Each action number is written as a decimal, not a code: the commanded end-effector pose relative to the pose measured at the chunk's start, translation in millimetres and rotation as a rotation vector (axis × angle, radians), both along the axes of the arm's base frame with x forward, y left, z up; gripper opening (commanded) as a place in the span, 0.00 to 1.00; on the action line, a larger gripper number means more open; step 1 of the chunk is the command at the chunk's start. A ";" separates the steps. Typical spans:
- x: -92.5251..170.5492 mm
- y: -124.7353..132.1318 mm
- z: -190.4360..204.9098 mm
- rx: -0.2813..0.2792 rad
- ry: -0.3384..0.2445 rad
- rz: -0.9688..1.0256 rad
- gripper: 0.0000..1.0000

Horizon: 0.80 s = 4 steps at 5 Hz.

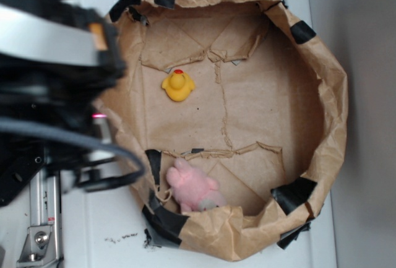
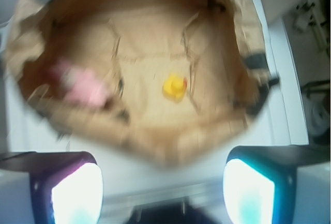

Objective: Grab the yellow duck.

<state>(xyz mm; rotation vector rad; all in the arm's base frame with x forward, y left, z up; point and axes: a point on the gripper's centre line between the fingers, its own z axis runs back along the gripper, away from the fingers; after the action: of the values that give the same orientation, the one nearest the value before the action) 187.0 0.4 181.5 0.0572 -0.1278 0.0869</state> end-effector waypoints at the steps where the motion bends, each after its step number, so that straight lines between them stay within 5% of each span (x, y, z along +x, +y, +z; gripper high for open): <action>1: 44.7 8.2 -44.3 0.003 -0.048 -0.163 1.00; 2: 61.4 19.2 -78.9 0.083 0.018 -0.129 1.00; 4: 63.2 28.2 -93.2 0.078 0.033 -0.103 1.00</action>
<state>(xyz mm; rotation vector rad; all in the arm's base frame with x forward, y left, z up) 248.0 22.0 82.4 0.1251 -0.0775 -0.0429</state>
